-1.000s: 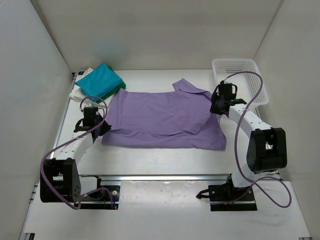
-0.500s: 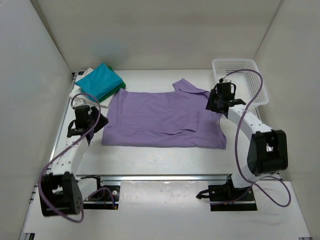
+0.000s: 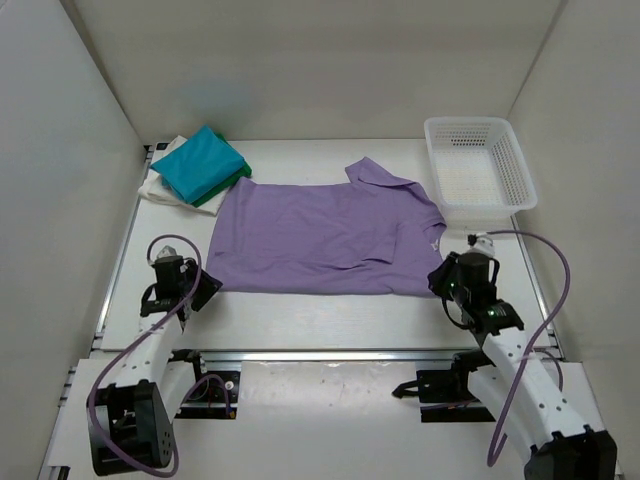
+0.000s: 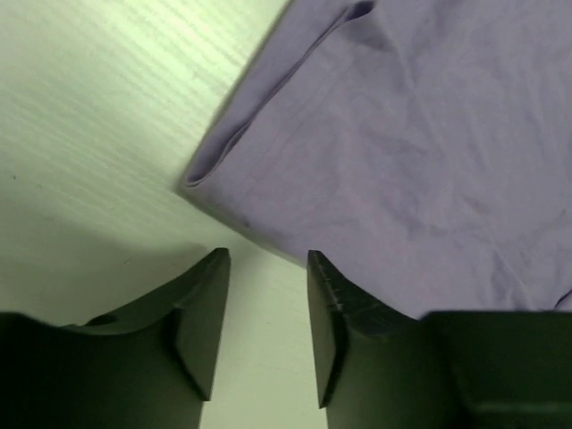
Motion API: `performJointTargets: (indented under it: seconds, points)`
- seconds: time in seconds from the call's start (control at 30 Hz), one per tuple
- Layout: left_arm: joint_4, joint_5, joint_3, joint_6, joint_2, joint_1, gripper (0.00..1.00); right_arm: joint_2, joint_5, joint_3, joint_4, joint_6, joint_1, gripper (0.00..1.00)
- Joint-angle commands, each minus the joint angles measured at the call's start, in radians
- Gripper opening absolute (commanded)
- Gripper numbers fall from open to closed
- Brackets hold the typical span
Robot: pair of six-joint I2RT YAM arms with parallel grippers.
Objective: Fold and stack the t-shirts
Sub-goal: Fold the flattened tshirt in 1/3 of the way
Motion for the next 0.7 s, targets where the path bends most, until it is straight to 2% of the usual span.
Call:
performJointTargets:
  seconds: [0.0,0.1,0.23,0.4,0.53,0.67]
  points:
    - [0.079,0.022,-0.039,-0.061,0.024,-0.007,0.53,-0.119,-0.026,-0.072,-0.024,0.081,-0.074,0.15]
    - [0.101,-0.005,-0.057,-0.092,0.016,-0.010,0.54,-0.145,-0.082,-0.111,-0.024,0.097,-0.175,0.32]
    - [0.127,0.007,-0.095,-0.101,0.054,0.022,0.53,-0.073,-0.170,-0.139,0.035,0.121,-0.207,0.37]
    - [0.168,-0.006,-0.115,-0.124,0.085,0.045,0.25,-0.081,-0.124,-0.163,0.062,0.149,-0.175,0.38]
    - [0.103,-0.027,-0.088,-0.095,0.033,0.102,0.00,-0.087,-0.130,-0.182,0.045,0.138,-0.216,0.41]
    - [0.015,-0.015,-0.054,-0.010,-0.042,0.172,0.00,-0.044,-0.188,-0.200,0.074,0.118,-0.302,0.46]
